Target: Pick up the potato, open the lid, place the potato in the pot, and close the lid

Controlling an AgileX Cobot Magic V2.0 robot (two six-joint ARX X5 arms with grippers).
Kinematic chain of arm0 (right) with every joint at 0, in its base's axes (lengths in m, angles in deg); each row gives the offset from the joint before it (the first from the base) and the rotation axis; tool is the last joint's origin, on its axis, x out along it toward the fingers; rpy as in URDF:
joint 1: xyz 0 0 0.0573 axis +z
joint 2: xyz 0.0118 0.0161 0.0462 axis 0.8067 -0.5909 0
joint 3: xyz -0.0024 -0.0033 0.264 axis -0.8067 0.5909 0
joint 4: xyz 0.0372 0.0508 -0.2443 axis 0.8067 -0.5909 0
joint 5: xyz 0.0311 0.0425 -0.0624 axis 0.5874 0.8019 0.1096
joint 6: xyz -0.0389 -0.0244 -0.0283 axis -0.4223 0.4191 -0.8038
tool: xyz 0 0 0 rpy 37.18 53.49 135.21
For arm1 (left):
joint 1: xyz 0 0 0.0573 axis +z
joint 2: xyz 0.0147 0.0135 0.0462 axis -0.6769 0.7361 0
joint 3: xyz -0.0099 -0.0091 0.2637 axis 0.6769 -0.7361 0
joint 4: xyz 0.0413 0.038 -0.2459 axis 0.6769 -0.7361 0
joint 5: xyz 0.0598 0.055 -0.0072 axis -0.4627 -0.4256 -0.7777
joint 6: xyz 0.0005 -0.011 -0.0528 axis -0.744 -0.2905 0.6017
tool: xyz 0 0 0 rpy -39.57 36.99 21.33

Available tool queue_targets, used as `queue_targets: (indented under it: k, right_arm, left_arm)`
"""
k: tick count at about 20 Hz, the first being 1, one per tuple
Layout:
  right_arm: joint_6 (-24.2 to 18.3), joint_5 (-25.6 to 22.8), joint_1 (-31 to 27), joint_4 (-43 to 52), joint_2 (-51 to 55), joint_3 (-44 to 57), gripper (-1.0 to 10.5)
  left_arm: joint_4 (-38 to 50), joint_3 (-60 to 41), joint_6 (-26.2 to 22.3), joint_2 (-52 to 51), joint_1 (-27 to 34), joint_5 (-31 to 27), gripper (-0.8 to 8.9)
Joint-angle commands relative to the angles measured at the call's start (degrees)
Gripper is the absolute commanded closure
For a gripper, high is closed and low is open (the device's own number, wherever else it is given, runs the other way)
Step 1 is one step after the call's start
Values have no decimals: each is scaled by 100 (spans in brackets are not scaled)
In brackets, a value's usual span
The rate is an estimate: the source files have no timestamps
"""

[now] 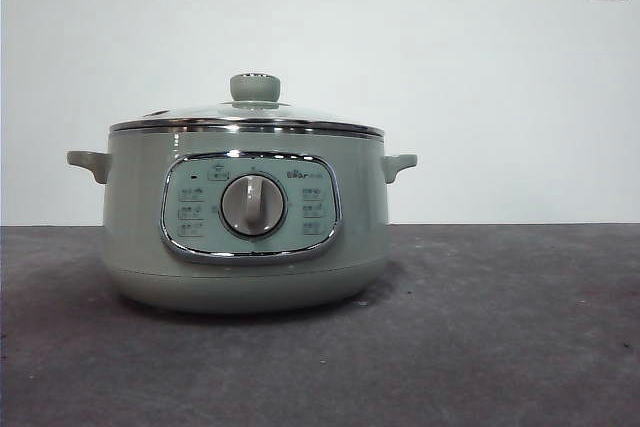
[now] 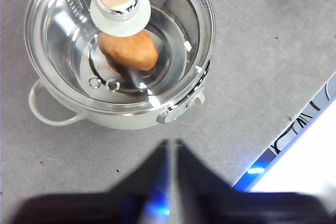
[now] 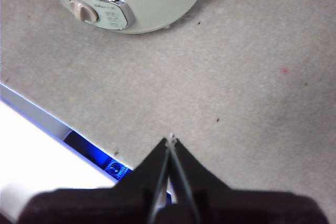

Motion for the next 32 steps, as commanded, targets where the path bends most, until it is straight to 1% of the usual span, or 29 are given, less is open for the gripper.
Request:
queue_targets:
  k: [1,8,10,11,12,14,16,18,20,22,24,26,28,32]
  right_arm:
    - [50,-42,9,13,-2,52,945]
    - [50,-44,9,13,-2,52,945]
    - [50,-42,9,13,-2,52,945]
    - [50,-42,9,13,-2,52,945]
    - [50,-44,9,13,-2,52,945]
    - [50,-42,9,13,-2,52,945]
    - [50,-44,9,13,-4,52,945]
    - [50,-44,9,13,-4,52,945]
    - [50,-42,9,13,-15,52,945]
    - [50,-44,9,15,-28,52,945]
    - [50,-42,9,13,-28,52,945]
    - [50,-42,9,13,-31,52,945]
    - [50,-44,9,13,-31,52,945]
    - [50,-42,9,13,-31,52,945]
  left_arm:
    - [22,-7,-15,-2,-2,17,816]
    - [24,-7,-17,4,28,-20,816]
    - [199,-7,-310,-116,216,-197,815]
    - [251,-7,-629,-254,334,-177,815]
    - [234,-22,-693,-369,417,-168,815]
    - [553,-398,-682,-852,815,-168,815]
    - [1379,-1333,-529,-1550,1388,-125,815]
    - [2715,-2763,-323,-2450,1919,-127,815]
    - [4151,-4293,-225,-3359,2312,-125,815]
    - [5410,-5731,247,-4153,2618,-127,815]
    - [6290,-6931,640,-4798,2787,-131,815]
    - [6819,-7820,673,-5278,2837,-133,815]
    - [6948,-8441,671,-5692,2833,-131,815]
    - [6953,-9073,671,-6369,2835,-170,815]
